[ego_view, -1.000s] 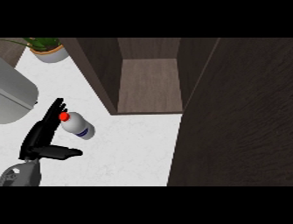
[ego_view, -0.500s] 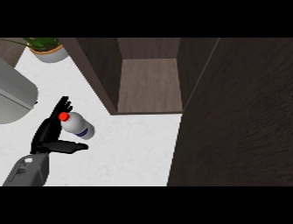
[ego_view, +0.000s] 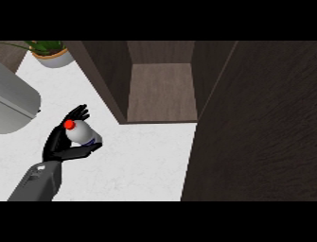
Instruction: Pick up the bottled water, place it into the cabinet and close the cabinet
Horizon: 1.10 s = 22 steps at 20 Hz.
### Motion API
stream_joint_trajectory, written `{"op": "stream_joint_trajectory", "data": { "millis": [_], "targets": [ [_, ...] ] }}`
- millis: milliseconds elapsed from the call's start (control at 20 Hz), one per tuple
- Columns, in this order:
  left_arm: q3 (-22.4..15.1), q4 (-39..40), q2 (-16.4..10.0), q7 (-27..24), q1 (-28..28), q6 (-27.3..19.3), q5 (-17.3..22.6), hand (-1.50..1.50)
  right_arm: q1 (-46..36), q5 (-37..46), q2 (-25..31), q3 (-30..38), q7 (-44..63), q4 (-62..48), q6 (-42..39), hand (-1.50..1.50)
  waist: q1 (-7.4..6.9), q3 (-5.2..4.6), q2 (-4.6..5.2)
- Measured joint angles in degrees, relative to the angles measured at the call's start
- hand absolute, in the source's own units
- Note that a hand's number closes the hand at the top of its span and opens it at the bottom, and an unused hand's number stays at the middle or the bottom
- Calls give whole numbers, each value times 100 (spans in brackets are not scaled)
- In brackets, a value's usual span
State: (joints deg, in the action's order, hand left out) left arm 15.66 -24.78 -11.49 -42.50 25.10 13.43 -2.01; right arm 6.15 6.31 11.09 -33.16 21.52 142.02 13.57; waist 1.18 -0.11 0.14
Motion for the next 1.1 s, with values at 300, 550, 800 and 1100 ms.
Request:
{"op": "stream_joint_trajectory", "data": {
  "millis": [300,550,800,1100],
  "targets": [
    [-91,413,123,-255,359,169,-80,150,-93,-26,41,61,74,-8,60,-150,-3,3,1],
    [-496,299,214,-736,394,-378,-587,150,-147,-28,81,-8,83,-36,124,-150,-4,3,-10],
    [-592,52,419,-1070,268,-913,-710,150,-2,-50,201,47,-39,-26,113,-150,-43,8,-20],
    [-735,-476,919,-1292,-66,-1312,-325,150,117,-91,239,95,-210,-35,157,-150,-75,11,-35]
  ]
}}
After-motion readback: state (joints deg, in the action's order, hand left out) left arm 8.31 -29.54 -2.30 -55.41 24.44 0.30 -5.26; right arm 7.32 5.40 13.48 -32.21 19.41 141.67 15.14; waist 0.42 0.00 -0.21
